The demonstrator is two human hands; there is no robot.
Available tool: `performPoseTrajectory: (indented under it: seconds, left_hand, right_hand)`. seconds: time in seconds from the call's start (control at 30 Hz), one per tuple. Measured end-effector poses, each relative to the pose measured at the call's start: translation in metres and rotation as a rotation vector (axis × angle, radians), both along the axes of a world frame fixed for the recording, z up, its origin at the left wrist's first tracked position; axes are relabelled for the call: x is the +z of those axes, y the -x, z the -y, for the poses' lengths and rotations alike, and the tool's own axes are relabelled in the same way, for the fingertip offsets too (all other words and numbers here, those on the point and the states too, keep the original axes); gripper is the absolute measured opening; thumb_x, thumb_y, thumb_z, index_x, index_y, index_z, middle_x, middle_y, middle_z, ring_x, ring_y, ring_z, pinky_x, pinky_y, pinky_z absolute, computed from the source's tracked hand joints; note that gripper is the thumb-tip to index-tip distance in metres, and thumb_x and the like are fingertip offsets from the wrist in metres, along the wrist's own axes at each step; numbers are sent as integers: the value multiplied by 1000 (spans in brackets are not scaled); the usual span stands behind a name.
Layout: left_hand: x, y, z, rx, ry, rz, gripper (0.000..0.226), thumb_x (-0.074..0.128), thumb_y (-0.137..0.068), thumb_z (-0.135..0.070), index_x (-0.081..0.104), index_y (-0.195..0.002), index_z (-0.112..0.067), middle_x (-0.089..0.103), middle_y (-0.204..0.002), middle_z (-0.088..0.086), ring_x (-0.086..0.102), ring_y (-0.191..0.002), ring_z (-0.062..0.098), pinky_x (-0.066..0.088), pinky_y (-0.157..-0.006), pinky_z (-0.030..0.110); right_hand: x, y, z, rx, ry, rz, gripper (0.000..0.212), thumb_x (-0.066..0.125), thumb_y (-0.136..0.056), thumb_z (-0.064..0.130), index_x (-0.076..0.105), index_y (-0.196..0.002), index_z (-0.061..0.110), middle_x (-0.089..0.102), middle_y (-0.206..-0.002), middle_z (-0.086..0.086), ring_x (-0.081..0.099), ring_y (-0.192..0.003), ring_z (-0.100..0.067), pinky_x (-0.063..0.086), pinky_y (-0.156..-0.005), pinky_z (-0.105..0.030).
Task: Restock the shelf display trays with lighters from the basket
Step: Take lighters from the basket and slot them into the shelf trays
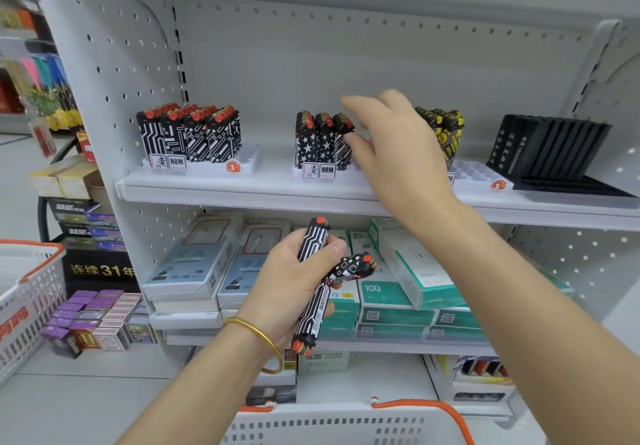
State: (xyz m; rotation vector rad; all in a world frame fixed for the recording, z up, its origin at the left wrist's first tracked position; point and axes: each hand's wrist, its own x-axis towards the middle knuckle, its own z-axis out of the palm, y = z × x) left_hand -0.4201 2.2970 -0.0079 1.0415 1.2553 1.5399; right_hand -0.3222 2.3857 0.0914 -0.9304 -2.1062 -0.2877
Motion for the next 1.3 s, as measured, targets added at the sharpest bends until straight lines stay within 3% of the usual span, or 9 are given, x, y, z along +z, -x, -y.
performPoseTrajectory:
  seconds: [0.07, 0.2, 0.4, 0.5, 0.63, 0.73, 1.0, 1.17, 1.3]
  left_hand:
    - [0, -1, 0, 5, -7, -18, 10, 63, -87, -19, 56, -80, -16, 52, -70, 9, 48, -46, 9, 38, -37, 19]
    - [4, -7, 2, 3, -73, -12, 4, 63, -87, -16, 59, -85, -16, 54, -63, 3, 44, -39, 6, 37, -35, 19]
    - [0, -7, 0, 44, -93, -113, 6, 64, -86, -16, 60, -90, -12, 52, -61, -3, 45, -47, 8, 40, -48, 28]
    - [0, -7, 1, 13, -96, -97, 8, 63, -86, -11, 56, -87, -10, 48, -58, -3, 43, -39, 6, 38, -39, 22]
    - [-1, -2, 0, -16, -77, -62, 5, 64, -86, -13, 60, -85, -15, 54, -76, 1, 49, -48, 9, 38, -36, 18]
    - [-2, -1, 0, -2, -94, -48, 3, 63, -87, -13, 62, -88, -16, 55, -78, -1, 51, -60, 15, 38, -36, 18]
    - [-2, -7, 0, -25, -67, -20, 5, 63, -86, -14, 61, -85, -9, 49, -67, 0, 42, -36, 4, 35, -35, 16]
    - [-4, -5, -6, 27, -1, 14, 8, 62, -87, -12, 62, -79, -12, 56, -66, 5, 49, -41, 5, 39, -34, 17]
    - [-4, -3, -10, 46, 4, 49, 7, 61, -88, -13, 62, -82, -10, 57, -72, 7, 52, -48, 6, 39, -35, 18]
  right_hand:
    - [-5, -7, 15, 168, 140, -103, 19, 54, -90, 18, 66, -105, 17, 62, -93, -4, 60, -83, -25, 49, -76, -40]
    - [-20, -12, 34, 290, 564, 97, 16, 61, -86, 32, 70, -91, 20, 66, -77, 3, 60, -71, -12, 49, -70, -30]
    - [-23, -13, 32, 290, 603, 141, 14, 69, -81, 22, 68, -95, 22, 62, -76, 7, 60, -75, -11, 50, -76, -29]
    - [-23, -14, 30, 385, 679, -15, 14, 69, -81, 12, 69, -93, 21, 62, -71, 4, 55, -61, -8, 47, -62, -25]
    - [-16, -22, 24, 420, 668, -235, 21, 61, -86, 5, 68, -103, 16, 58, -69, 2, 62, -65, -21, 50, -52, -29]
    - [-14, -28, 24, 458, 726, -232, 21, 57, -89, 4, 66, -106, 14, 64, -81, -9, 67, -71, -18, 54, -48, -26]
    - [-13, -24, 26, 512, 654, -264, 23, 66, -82, 3, 65, -95, 22, 55, -82, 0, 56, -68, -16, 56, -54, -30]
    - [13, -18, 7, 443, 497, -491, 26, 61, -83, -2, 56, -91, 23, 52, -80, 3, 55, -70, -18, 56, -56, -48]
    - [22, -8, -7, 428, 410, -441, 25, 58, -83, -3, 57, -93, 20, 52, -82, 3, 56, -76, -20, 55, -70, -44]
